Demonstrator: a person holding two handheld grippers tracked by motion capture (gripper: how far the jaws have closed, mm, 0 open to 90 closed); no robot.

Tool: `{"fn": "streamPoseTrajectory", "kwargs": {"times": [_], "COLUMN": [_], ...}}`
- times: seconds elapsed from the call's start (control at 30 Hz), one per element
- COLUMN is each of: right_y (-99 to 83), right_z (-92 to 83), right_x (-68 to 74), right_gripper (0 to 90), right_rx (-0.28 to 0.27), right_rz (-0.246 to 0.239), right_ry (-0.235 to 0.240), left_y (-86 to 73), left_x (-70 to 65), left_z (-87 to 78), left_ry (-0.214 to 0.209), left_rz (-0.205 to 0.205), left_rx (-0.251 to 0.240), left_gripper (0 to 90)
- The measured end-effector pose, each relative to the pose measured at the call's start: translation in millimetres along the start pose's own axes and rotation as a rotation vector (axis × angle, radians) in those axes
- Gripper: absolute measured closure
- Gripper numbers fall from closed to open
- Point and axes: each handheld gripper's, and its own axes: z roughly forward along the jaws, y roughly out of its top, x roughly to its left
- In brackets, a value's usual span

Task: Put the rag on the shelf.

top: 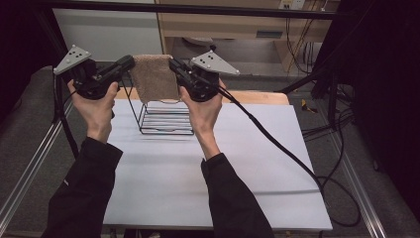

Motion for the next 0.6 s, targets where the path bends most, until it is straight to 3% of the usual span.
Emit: {"fn": "streamPoseTrajectory", "kwargs": {"times": [0.6], "right_y": [12.4], "right_z": [22.3], "right_x": [-2.3], "right_gripper": [83.8], "right_rx": [-0.017], "right_rz": [-0.012], "right_ry": [-0.008], "left_y": [17.4], "left_x": [15.0], "left_z": [9.6], "left_ry": [0.024], "left_rz": [0.006], "left_rx": [-0.015], "left_gripper": [85.7]}}
